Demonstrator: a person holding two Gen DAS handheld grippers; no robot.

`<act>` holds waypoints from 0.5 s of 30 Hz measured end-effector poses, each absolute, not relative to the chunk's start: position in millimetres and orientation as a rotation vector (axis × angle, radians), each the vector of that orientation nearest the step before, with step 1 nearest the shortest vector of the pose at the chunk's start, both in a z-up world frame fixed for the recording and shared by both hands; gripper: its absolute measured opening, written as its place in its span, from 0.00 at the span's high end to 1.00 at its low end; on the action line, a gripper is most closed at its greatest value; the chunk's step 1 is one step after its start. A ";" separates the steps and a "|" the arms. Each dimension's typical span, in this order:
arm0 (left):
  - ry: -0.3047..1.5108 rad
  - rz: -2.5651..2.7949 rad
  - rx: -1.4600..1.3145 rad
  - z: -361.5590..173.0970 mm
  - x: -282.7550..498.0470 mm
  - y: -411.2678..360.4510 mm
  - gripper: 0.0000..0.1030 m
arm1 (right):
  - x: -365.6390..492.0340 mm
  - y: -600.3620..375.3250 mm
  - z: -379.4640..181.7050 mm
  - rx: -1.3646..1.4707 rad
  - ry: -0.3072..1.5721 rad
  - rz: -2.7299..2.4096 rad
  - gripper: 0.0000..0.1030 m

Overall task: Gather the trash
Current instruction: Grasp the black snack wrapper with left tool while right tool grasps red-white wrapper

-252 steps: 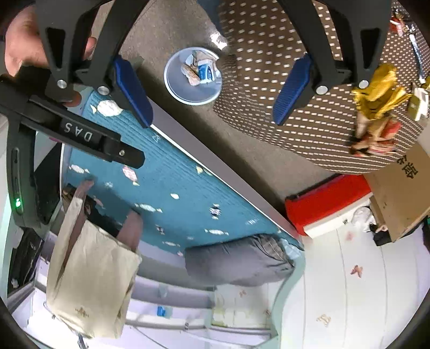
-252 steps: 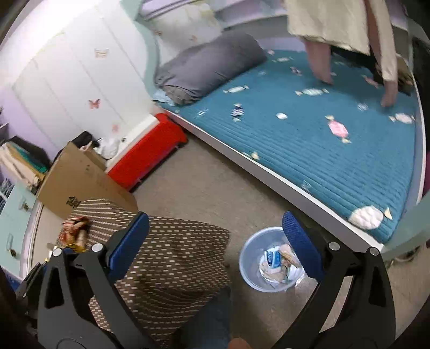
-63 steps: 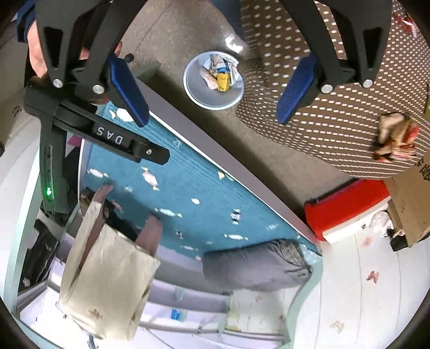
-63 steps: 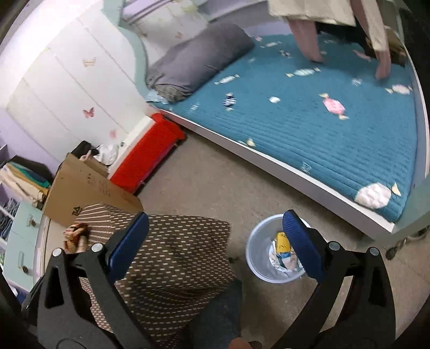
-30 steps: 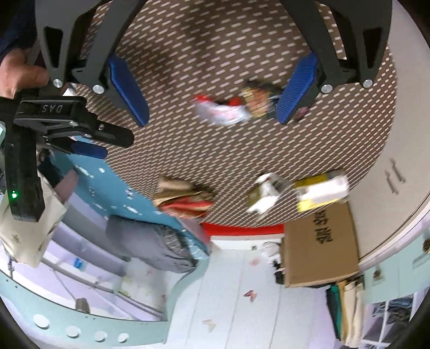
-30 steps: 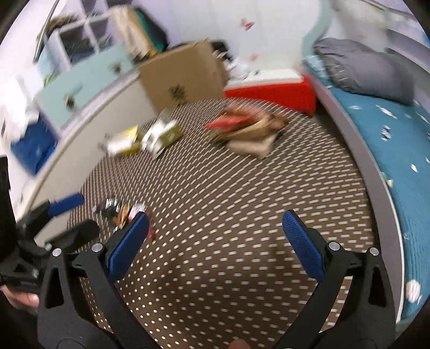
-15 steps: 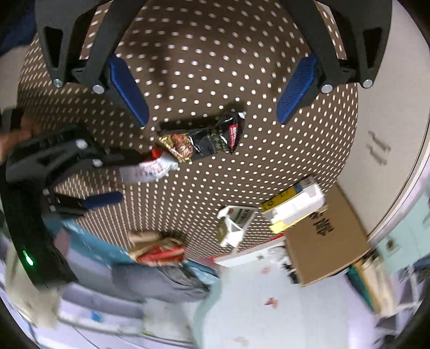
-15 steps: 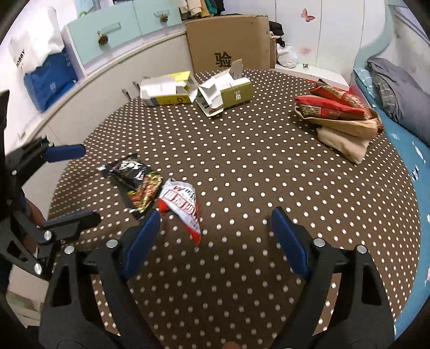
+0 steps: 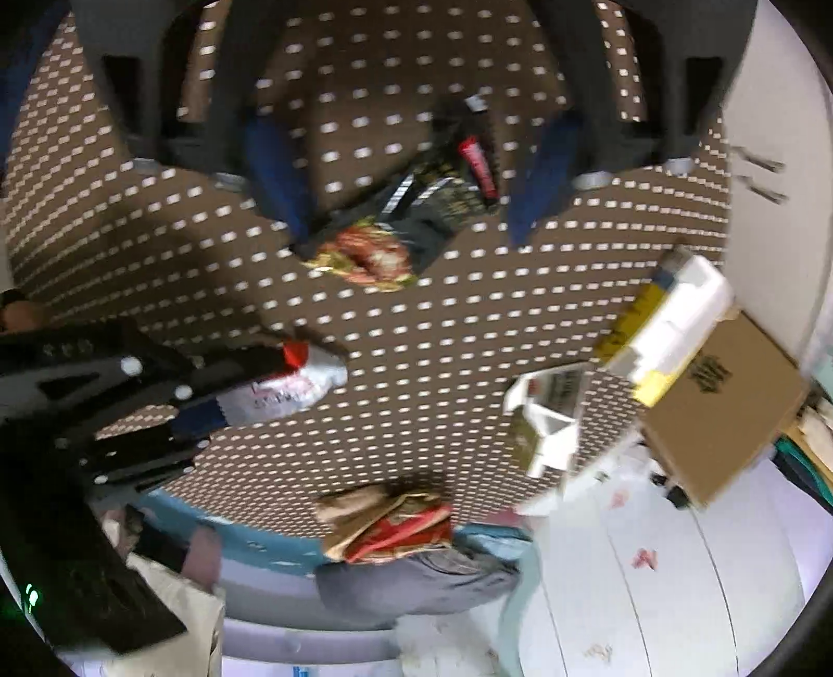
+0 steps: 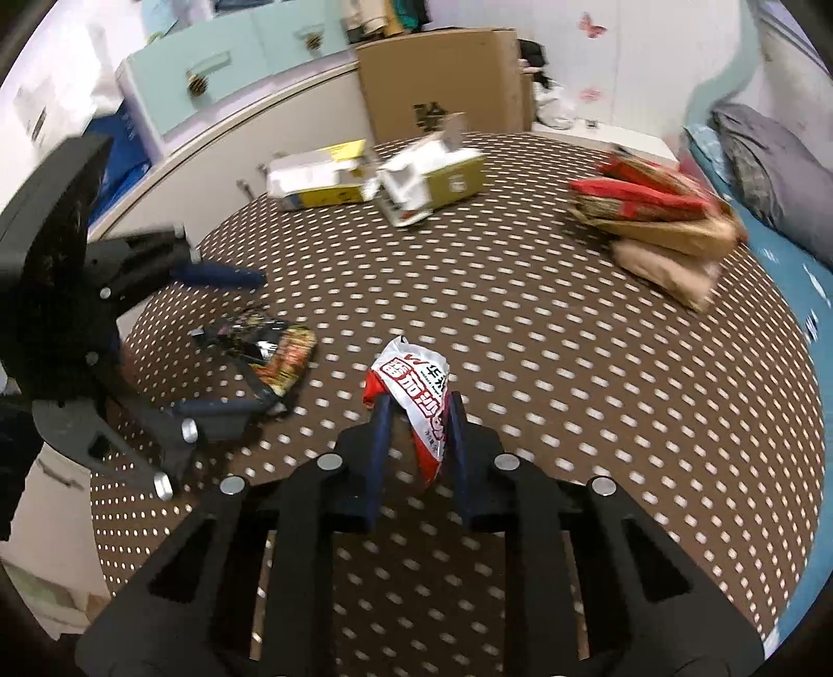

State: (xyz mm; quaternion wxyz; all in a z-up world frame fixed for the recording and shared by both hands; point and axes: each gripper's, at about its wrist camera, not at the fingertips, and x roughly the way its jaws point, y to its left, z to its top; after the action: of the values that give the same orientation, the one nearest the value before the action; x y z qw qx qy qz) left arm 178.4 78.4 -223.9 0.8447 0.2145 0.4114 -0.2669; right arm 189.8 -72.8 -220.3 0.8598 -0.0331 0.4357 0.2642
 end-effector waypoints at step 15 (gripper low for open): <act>0.888 -0.432 0.274 -215.8 168.2 55.3 0.79 | 180.2 -159.9 -212.2 0.106 0.874 0.399 0.79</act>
State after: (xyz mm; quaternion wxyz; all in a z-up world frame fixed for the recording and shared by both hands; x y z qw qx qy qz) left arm 168.2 55.3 -215.8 0.8715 0.1313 0.4249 -0.2067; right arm 180.2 -159.9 -212.2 0.8855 0.0510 0.4200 0.1919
